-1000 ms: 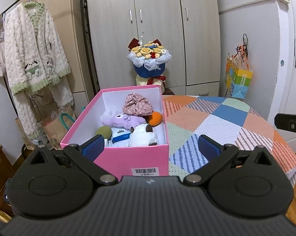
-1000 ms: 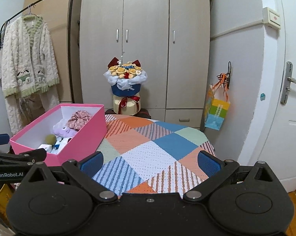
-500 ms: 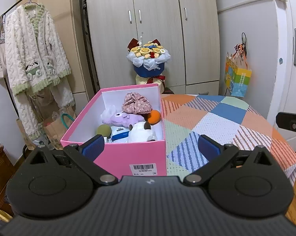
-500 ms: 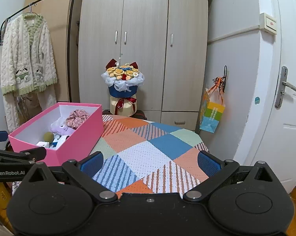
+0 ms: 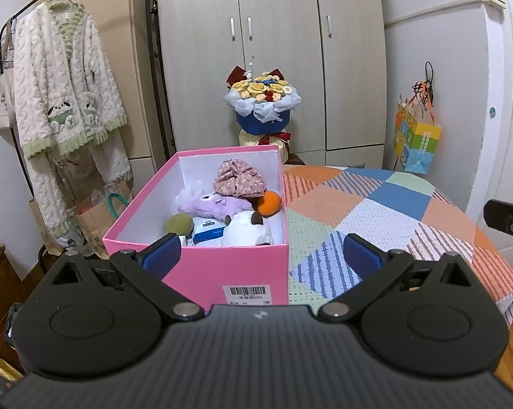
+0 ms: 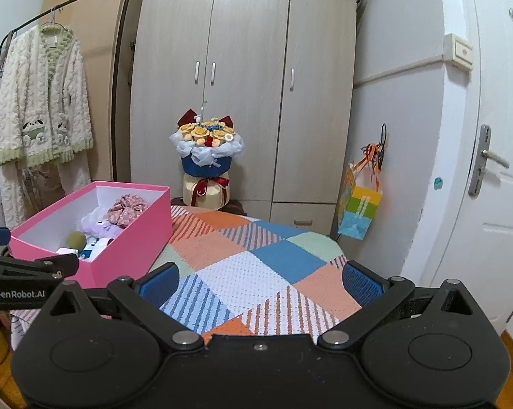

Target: Organize soft objects

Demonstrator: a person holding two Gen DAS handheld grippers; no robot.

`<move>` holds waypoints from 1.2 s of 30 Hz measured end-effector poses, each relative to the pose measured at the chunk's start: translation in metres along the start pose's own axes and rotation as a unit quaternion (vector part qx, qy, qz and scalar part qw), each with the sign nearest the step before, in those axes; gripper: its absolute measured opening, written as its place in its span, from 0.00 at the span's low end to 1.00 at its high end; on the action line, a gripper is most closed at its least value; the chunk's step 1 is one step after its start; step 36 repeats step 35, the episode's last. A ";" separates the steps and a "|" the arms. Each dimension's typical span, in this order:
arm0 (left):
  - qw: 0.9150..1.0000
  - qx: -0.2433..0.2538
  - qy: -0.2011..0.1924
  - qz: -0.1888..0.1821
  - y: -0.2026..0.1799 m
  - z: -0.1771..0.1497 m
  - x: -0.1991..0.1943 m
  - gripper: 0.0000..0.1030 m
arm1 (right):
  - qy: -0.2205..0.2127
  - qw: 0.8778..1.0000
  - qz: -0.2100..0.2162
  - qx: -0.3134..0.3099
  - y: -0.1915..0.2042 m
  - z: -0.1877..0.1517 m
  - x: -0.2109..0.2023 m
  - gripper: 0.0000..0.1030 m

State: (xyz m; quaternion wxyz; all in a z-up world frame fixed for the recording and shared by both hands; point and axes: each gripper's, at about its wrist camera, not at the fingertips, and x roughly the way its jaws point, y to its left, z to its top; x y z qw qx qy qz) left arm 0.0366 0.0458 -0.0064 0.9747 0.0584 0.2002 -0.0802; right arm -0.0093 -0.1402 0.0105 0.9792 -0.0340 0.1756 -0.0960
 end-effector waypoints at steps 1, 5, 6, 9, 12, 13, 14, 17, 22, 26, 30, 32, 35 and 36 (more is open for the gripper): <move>1.000 0.000 0.000 0.000 0.000 0.000 0.000 1.00 | -0.001 1.000 -0.005 -0.003 0.002 -0.001 -0.001 1.00; 1.000 0.003 -0.001 0.001 0.000 -0.001 0.001 1.00 | -0.007 1.000 -0.013 -0.008 0.002 -0.001 -0.002 1.00; 1.000 0.003 -0.002 0.001 0.000 -0.001 0.001 1.00 | -0.006 1.000 -0.012 -0.007 0.002 -0.001 -0.002 1.00; 1.000 0.004 -0.002 0.001 0.000 -0.001 0.000 1.00 | -0.004 1.000 -0.011 -0.006 0.003 -0.001 -0.001 1.00; 1.000 0.005 -0.001 0.002 0.000 -0.002 0.000 1.00 | -0.004 1.000 -0.011 -0.006 0.002 -0.001 -0.001 1.00; 1.000 0.004 -0.001 0.001 0.000 -0.001 0.000 1.00 | -0.004 1.000 -0.011 -0.005 0.001 -0.001 -0.001 1.00; 1.000 0.004 0.000 0.001 0.000 -0.002 0.000 1.00 | -0.003 1.000 -0.010 -0.005 0.001 -0.002 -0.001 1.00; 1.000 0.005 0.000 0.000 0.000 -0.003 0.000 1.00 | -0.002 1.000 -0.009 -0.003 0.001 -0.002 0.000 1.00; 1.000 0.007 -0.001 0.001 0.000 -0.003 0.000 1.00 | -0.001 1.000 -0.008 -0.003 0.001 -0.003 0.001 1.00; 1.000 0.003 0.000 -0.001 0.001 -0.004 0.000 1.00 | 0.001 1.000 -0.007 -0.003 0.002 -0.004 0.002 1.00; 1.000 0.001 -0.009 0.001 0.005 -0.006 0.000 1.00 | 0.003 1.000 -0.008 -0.004 0.003 -0.005 0.002 1.00; 1.000 0.000 -0.010 0.002 0.006 -0.006 -0.001 1.00 | 0.004 1.000 -0.008 -0.003 0.003 -0.005 0.004 1.00; 1.000 0.000 -0.011 0.001 0.008 -0.007 -0.003 1.00 | 0.006 1.000 -0.008 -0.001 0.003 -0.005 0.004 1.00; 1.000 0.000 -0.011 0.001 0.008 -0.007 -0.003 1.00 | 0.006 1.000 -0.008 -0.001 0.003 -0.005 0.004 1.00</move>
